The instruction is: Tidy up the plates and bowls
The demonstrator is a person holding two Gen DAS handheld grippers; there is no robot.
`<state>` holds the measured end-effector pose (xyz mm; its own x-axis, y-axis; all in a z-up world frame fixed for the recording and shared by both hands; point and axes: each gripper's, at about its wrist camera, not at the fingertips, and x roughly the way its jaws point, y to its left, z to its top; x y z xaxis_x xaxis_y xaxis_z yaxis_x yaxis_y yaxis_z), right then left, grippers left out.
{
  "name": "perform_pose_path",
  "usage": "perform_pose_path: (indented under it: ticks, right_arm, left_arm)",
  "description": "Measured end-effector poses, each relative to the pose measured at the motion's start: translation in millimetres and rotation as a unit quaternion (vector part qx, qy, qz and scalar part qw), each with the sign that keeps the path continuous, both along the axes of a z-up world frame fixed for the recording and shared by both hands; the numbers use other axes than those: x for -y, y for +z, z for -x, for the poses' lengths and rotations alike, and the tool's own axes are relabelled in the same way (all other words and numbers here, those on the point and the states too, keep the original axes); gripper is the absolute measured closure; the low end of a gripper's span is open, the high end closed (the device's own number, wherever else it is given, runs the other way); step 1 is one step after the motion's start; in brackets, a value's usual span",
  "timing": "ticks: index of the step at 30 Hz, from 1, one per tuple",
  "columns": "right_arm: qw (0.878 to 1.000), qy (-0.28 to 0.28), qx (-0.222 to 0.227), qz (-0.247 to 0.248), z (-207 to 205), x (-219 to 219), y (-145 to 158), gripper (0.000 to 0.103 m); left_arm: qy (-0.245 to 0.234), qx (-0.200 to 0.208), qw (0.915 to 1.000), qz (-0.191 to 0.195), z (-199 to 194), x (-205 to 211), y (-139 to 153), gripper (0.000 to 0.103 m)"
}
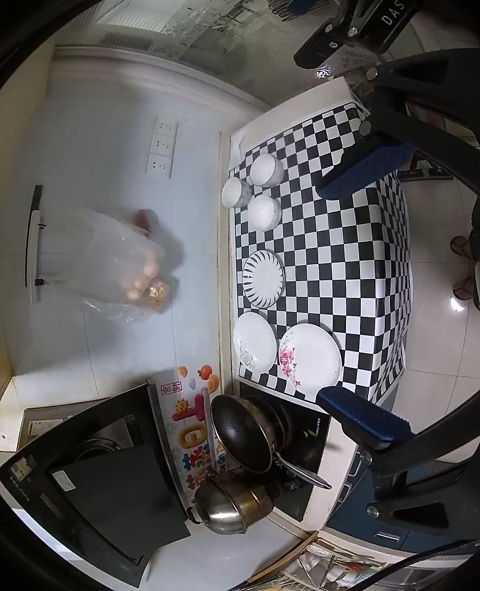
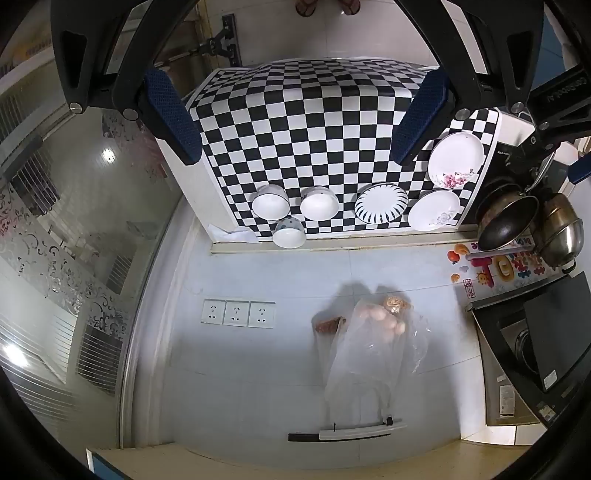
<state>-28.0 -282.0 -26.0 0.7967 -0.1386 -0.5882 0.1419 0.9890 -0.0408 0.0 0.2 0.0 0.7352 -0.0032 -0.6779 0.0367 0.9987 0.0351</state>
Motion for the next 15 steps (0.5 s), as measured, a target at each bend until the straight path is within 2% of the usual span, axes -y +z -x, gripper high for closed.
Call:
perform_pose_path:
  ticks: [15]
  right_arm:
    - [1.0, 0.0, -0.001, 0.006, 3.9, -1.4, 0.6, 0.0]
  left_arm:
    - [0.0, 0.002, 1.0, -0.003, 0.1, 0.2, 0.1, 0.0]
